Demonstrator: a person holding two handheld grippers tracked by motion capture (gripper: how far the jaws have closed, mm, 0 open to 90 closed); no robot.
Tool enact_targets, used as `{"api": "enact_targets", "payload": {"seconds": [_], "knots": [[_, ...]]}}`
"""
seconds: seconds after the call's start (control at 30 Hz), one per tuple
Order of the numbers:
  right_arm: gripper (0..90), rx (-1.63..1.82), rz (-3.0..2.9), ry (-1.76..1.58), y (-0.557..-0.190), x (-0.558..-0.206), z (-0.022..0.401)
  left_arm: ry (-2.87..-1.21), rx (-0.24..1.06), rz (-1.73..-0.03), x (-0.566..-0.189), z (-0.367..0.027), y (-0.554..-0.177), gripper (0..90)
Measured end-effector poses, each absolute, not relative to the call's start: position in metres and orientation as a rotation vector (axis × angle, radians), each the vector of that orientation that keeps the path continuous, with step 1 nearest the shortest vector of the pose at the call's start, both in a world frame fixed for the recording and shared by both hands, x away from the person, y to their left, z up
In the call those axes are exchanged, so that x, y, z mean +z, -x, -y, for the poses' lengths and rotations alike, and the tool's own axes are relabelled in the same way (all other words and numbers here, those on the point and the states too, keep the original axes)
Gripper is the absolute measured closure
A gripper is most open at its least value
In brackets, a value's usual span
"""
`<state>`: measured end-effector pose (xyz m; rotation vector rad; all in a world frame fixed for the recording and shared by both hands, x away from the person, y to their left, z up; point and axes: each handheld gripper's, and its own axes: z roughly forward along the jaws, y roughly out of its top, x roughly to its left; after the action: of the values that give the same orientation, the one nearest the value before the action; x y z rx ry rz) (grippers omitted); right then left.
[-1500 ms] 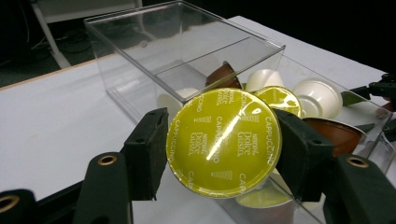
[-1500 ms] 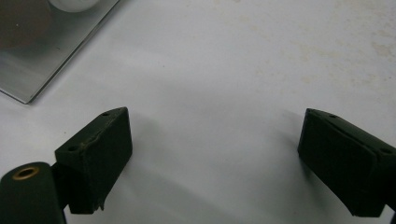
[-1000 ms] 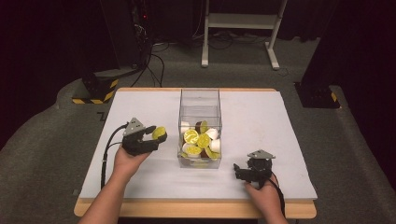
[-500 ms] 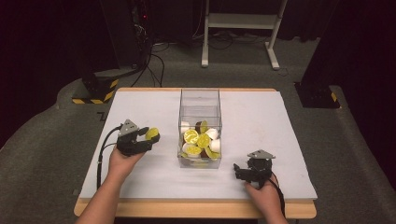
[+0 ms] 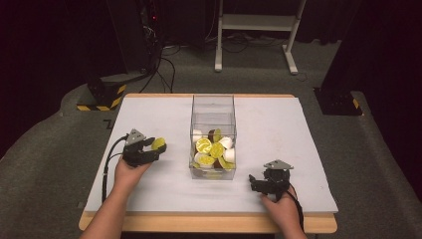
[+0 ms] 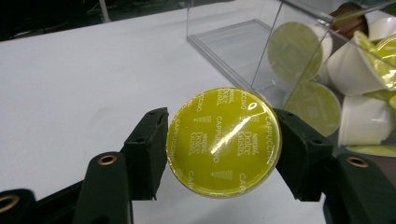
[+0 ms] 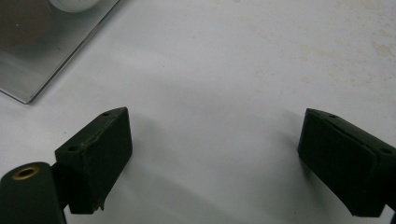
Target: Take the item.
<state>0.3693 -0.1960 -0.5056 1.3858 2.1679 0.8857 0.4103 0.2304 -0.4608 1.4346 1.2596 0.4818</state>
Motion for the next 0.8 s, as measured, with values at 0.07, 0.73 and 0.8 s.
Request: {"api": "enact_targets", "payload": {"seconds": [0.07,0.73,0.8], "knots": [[9.7,0.886,-2.167,-1.388,-0.369,-0.506,0.196,-1.440,0.495,-1.265,-0.463,-0.231,-0.413,40.1],[9.7,0.886,-2.168,-1.386,-0.369,-0.506,0.196,-1.444,0.530,-1.360,-0.489,-0.244,-0.442,40.1],[9.7,0.886,-2.168,-1.386,-0.369,-0.506,0.196,-1.440,0.530,-1.364,-0.490,-0.244,-0.443,40.1]]}}
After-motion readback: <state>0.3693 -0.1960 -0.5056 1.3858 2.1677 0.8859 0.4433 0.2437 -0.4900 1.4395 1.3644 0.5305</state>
